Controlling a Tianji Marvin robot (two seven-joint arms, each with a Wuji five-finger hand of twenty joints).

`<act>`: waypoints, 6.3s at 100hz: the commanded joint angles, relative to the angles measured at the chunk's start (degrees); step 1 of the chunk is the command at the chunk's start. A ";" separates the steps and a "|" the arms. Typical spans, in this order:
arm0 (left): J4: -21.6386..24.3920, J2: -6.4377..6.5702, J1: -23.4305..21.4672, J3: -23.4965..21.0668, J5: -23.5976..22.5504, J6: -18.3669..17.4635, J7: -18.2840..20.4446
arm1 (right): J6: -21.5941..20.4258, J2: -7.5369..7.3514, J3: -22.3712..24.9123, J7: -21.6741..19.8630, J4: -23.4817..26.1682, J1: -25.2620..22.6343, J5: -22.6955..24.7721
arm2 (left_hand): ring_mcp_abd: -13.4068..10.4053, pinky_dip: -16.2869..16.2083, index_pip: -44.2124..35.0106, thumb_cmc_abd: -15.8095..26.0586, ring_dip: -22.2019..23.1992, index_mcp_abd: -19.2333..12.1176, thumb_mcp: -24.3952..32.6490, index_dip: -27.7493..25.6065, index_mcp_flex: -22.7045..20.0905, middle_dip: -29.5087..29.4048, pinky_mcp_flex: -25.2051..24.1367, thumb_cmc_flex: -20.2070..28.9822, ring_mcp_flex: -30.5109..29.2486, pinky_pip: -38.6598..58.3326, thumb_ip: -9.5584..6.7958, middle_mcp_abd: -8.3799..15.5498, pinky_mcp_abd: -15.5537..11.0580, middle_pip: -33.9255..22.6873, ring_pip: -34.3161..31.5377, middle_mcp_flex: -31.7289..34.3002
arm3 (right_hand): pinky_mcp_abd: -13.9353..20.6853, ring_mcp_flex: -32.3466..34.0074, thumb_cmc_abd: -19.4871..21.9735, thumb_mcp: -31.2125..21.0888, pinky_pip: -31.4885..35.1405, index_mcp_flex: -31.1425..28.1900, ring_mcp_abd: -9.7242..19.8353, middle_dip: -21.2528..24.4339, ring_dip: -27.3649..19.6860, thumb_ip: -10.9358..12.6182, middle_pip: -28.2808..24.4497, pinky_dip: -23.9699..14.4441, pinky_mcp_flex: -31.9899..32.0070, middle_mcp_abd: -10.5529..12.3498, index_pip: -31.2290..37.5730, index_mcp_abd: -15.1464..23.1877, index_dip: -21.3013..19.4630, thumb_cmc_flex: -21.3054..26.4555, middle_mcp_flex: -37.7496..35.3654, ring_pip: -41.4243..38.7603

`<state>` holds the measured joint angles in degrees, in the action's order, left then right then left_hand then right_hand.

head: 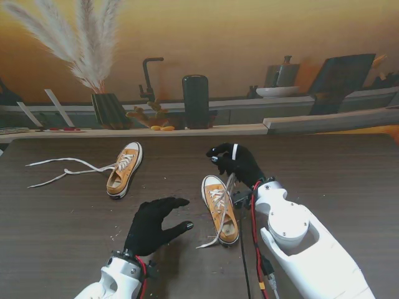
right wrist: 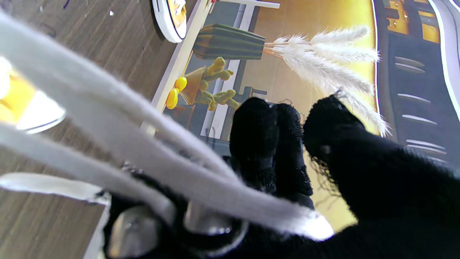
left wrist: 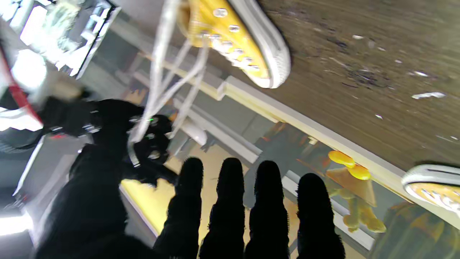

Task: Tie the shoelaces into a bow on the shoes

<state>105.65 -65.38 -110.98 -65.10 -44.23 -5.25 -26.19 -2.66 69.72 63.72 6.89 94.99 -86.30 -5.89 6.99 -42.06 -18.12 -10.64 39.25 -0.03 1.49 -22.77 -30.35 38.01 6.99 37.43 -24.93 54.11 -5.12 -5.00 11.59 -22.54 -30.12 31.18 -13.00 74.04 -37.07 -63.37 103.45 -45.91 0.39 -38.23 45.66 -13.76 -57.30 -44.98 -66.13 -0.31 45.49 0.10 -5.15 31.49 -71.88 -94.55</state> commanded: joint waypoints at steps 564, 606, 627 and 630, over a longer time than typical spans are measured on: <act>-7.35 -8.84 11.14 6.26 94.33 -7.13 15.35 | -11.67 -1.34 -2.23 2.81 -1.68 -5.29 14.00 | -0.69 -3.93 -35.98 0.16 -5.04 -6.00 5.17 -14.16 -1.52 3.05 -7.28 28.58 1.53 -27.71 5.48 4.42 -0.75 1.92 5.27 11.71 | -11.59 1.04 3.86 1.13 -6.32 1.58 -6.78 11.56 -9.45 -1.78 16.23 9.61 4.46 -1.59 1.54 6.98 1.33 2.71 5.31 13.34; -8.94 -8.90 12.67 5.08 94.81 -8.89 16.43 | -12.43 -1.24 -0.31 1.67 -1.15 -7.52 8.71 | -0.62 -5.29 -45.10 -7.99 -7.36 -7.34 31.43 -25.99 0.20 -1.86 -2.83 16.41 -2.39 -37.99 7.72 1.81 -0.15 2.82 7.81 18.52 | -16.11 -4.77 8.28 3.35 -22.87 -1.61 -15.39 12.34 -17.20 -2.76 16.88 4.04 25.92 -5.14 1.66 9.75 -0.62 -6.45 12.12 41.73; -10.66 -9.01 13.18 4.67 94.24 -10.73 16.63 | -11.78 -0.47 0.15 4.19 -1.35 -8.25 7.66 | -4.80 -0.81 -40.77 -8.95 -13.75 -11.08 31.71 -24.96 -2.60 -13.10 -2.38 15.02 -2.57 -40.94 7.61 4.34 -3.29 6.51 12.51 20.19 | -13.56 -13.74 7.21 2.95 -34.19 -10.17 -13.92 12.28 -20.07 -2.96 17.28 7.76 34.83 -4.00 10.36 6.94 -6.02 -4.63 15.04 58.86; -10.75 -9.03 13.19 4.60 94.23 -10.83 16.62 | -11.52 -0.33 0.21 4.57 -1.23 -8.39 7.21 | -4.50 -0.28 -40.45 -8.96 -14.06 -10.96 31.38 -24.19 -2.78 -14.79 -2.74 15.29 -1.91 -41.07 7.53 4.27 -3.47 6.73 12.93 19.80 | -13.04 -14.96 6.94 2.68 -35.94 -10.74 -13.81 12.41 -20.63 -2.96 17.28 8.72 36.23 -3.79 11.09 6.83 -8.01 -4.47 15.73 61.32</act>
<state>95.22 -74.42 -97.86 -60.14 50.21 -15.50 -10.80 -14.86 68.99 63.60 11.52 93.75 -94.10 2.19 3.92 -43.54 -57.77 -17.75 27.16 -3.23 31.62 -46.54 -30.29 26.55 4.17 52.32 -27.48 13.71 2.67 -2.54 11.90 -17.00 -18.48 50.88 -28.00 60.90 -29.63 -61.58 70.33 -54.43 -14.70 -25.93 26.49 -15.18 -40.23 -38.03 -32.38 -5.37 54.49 6.92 -9.75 26.83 -57.94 -37.38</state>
